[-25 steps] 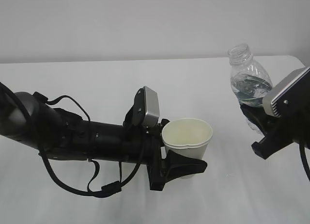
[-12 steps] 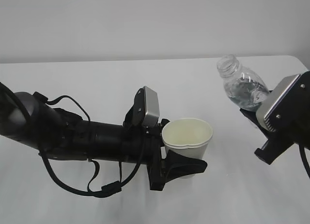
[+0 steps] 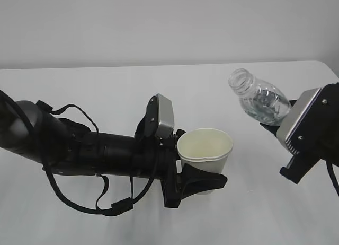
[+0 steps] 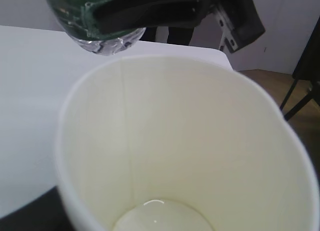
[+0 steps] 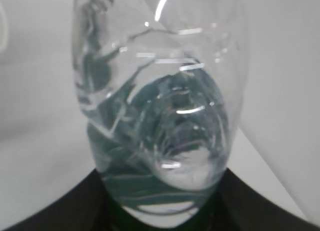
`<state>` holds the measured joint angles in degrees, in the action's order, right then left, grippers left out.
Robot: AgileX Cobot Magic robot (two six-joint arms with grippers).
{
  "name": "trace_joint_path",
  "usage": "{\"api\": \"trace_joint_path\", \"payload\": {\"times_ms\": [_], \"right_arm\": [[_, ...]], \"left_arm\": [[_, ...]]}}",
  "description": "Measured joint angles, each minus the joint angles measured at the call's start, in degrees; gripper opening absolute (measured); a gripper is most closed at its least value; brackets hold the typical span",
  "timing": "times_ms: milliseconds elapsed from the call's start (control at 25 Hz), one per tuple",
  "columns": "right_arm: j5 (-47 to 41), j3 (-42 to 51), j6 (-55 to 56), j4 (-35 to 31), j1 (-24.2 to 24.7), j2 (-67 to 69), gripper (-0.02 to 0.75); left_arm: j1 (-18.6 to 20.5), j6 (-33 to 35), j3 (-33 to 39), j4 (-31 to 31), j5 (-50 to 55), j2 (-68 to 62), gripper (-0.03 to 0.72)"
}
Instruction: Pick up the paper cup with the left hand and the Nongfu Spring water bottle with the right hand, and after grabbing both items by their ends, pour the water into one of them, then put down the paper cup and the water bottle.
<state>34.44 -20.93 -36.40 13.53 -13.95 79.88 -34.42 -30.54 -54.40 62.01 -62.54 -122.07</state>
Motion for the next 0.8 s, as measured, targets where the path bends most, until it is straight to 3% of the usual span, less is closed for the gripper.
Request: {"api": "trace_joint_path", "payload": {"times_ms": [800], "right_arm": [[0.00, 0.00, -10.97, 0.00, 0.00, 0.00, 0.323]], "left_arm": [[-1.37, -0.09, 0.00, 0.73, -0.67, 0.00, 0.473]]}}
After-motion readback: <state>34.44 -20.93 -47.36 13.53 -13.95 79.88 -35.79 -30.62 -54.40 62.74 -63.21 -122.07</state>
